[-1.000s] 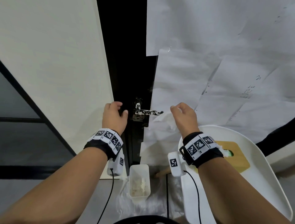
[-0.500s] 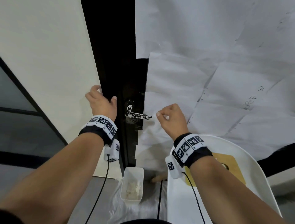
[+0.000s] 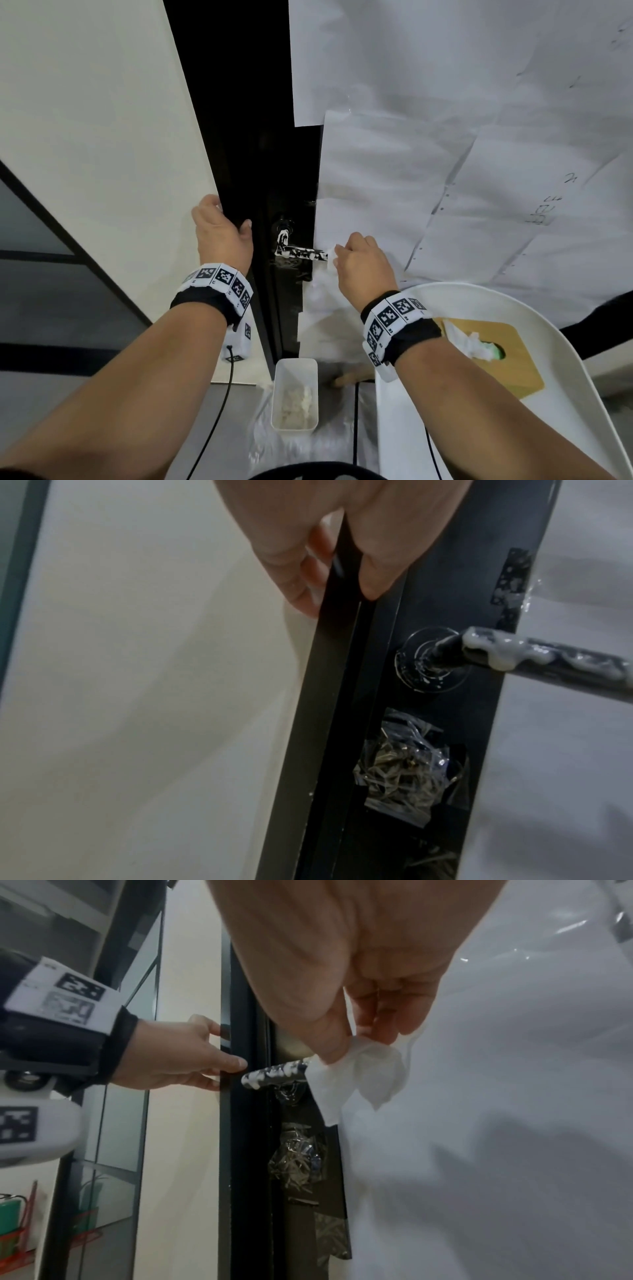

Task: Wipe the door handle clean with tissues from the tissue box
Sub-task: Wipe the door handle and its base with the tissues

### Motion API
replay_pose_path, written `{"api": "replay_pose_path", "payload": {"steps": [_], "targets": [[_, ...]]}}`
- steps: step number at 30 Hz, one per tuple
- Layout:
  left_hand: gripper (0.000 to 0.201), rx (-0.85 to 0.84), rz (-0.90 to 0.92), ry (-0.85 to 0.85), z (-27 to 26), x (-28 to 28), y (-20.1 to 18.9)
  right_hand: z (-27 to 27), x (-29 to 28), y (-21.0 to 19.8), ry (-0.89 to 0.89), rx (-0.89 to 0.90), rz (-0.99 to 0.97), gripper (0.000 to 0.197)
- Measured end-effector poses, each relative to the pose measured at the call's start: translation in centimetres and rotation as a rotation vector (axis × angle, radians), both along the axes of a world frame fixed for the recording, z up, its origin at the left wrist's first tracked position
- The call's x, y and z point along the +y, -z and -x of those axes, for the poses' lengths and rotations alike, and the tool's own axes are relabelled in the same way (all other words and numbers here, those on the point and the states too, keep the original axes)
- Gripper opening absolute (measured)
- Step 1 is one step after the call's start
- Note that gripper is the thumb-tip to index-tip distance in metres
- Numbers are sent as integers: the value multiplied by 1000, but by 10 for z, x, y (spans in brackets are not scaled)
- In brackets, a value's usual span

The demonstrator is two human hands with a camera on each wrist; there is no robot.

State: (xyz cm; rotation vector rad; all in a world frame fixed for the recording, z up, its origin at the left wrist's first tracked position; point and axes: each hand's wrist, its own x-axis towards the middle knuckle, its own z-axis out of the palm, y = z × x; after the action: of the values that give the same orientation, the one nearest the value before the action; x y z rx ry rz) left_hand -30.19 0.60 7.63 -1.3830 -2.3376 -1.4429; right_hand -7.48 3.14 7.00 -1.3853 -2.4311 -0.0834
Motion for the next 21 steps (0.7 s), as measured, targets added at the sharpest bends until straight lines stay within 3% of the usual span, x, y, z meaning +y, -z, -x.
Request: {"api": "replay_pose_path", "payload": {"steps": [8, 15, 18, 21], "targets": [[58, 87, -20, -56, -5, 0, 0, 5, 4, -4, 17, 2, 32, 14], [100, 232, 81, -166, -4, -1, -9, 7, 4, -5, 43, -4, 17, 17], [107, 229, 112, -138, -4, 2, -9, 7, 2, -9, 22, -64, 54, 12], [107, 249, 142, -118, -1, 6, -4, 8, 0, -12, 15, -47, 70, 21]]}}
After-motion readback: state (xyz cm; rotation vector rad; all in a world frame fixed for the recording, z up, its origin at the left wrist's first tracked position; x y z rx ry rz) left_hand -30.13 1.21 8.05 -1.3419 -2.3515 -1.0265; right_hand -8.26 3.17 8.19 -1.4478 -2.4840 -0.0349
